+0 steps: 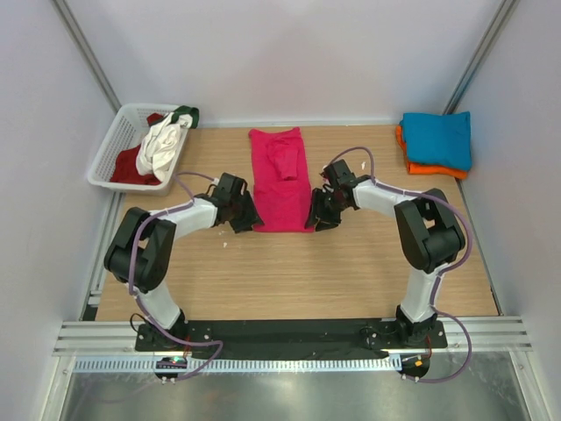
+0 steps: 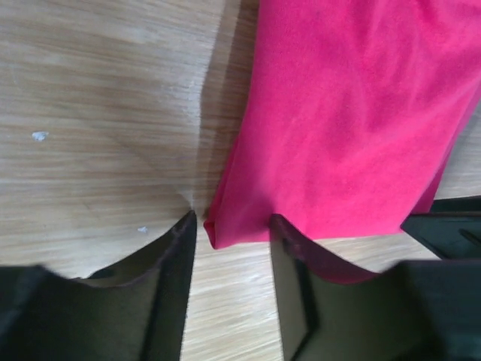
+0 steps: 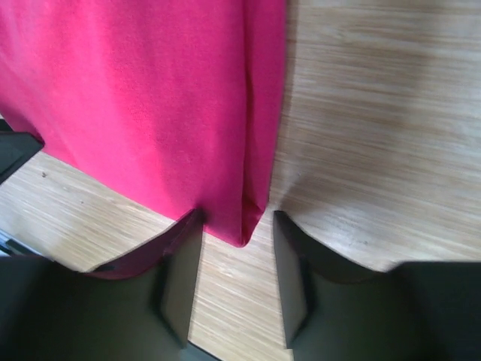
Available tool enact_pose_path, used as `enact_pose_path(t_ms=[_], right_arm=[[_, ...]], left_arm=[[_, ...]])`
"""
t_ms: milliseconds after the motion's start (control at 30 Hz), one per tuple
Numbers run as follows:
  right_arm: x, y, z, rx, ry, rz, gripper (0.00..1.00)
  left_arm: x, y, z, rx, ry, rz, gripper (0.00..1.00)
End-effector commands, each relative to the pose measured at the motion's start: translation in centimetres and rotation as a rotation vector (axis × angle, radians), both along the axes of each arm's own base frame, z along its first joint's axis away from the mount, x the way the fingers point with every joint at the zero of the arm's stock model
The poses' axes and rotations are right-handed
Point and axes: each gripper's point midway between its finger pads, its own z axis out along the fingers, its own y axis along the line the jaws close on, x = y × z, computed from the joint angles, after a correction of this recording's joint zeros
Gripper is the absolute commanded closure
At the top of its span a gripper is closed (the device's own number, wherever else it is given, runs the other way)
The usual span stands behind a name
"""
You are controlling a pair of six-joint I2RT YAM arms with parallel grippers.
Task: Fold and stack the t-shirts
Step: Fold the tshirt
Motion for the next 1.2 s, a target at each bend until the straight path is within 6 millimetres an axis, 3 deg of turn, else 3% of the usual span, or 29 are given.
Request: enact_pose_path(t_ms=[0, 33, 133, 167, 233, 400, 633, 767, 833, 967, 1033, 1067, 1133, 1167], right_arm=[[0.9, 0.3, -0.3, -0.008, -0.032, -0.01, 0.57], [1.0, 0.3, -0.4, -0.007, -0.028, -0.01, 0.62], [1.0, 0.7, -0.8, -0.001, -0.018, -0.003, 0.82], [0.9, 0.8, -0.8, -0.002, -0.016, 0.0, 0.91], [0.4, 0.7, -0.7, -0.014, -0.007, 0.008, 0.99], [-1.9, -0.7, -0.4, -0.059, 0.014, 0.028, 0.99], [-9.0, -0.1, -0.4, -0.085, 0.081, 0.076, 0.99], [-12.3, 0.0, 1.5, -0.094, 0.071, 0.075, 0.99], [-13.2, -0.1, 2.7, -0.086, 0.064, 0.06, 0.99], [-12.4, -0.6, 7.1, -0.07, -0.038, 0.009, 0.99], [-11.6, -1.0, 8.9, -0.089, -0.077, -0.014, 0.99], [-10.4, -0.4, 10.9, -0.073, -0.128, -0.016, 0.99], [-8.9, -0.7, 11.9, -0.118, -0.173, -0.037, 0.99], [-7.5, -0.3, 13.7, -0.111, -0.226, -0.045, 0.99]], left_arm=[[0.7, 0.1, -0.6, 0.016, -0.031, -0.003, 0.58], [0.8, 0.2, -0.8, 0.023, -0.034, -0.006, 0.72], [0.9, -0.1, -1.2, 0.021, -0.022, -0.02, 1.0], [0.9, -0.2, -1.1, 0.014, -0.023, -0.025, 1.0], [0.0, -0.1, -0.8, 0.013, -0.012, -0.032, 1.0], [-3.9, 2.0, -0.1, 0.098, 0.053, -0.054, 1.0], [-9.6, 3.1, 2.1, 0.131, 0.102, -0.106, 1.0], [-13.3, 3.3, 4.1, 0.148, 0.129, -0.141, 1.0], [-13.7, 3.6, 6.0, 0.156, 0.101, -0.136, 1.0], [-14.4, 5.1, 9.2, 0.182, 0.077, -0.06, 1.0], [-13.4, 5.4, 11.2, 0.176, 0.015, -0.009, 1.0], [-13.0, 5.5, 11.9, 0.18, 0.004, 0.011, 1.0], [-11.1, 5.1, 13.9, 0.181, -0.053, 0.037, 1.0], [-10.3, 4.9, 14.5, 0.189, -0.075, 0.03, 1.0]])
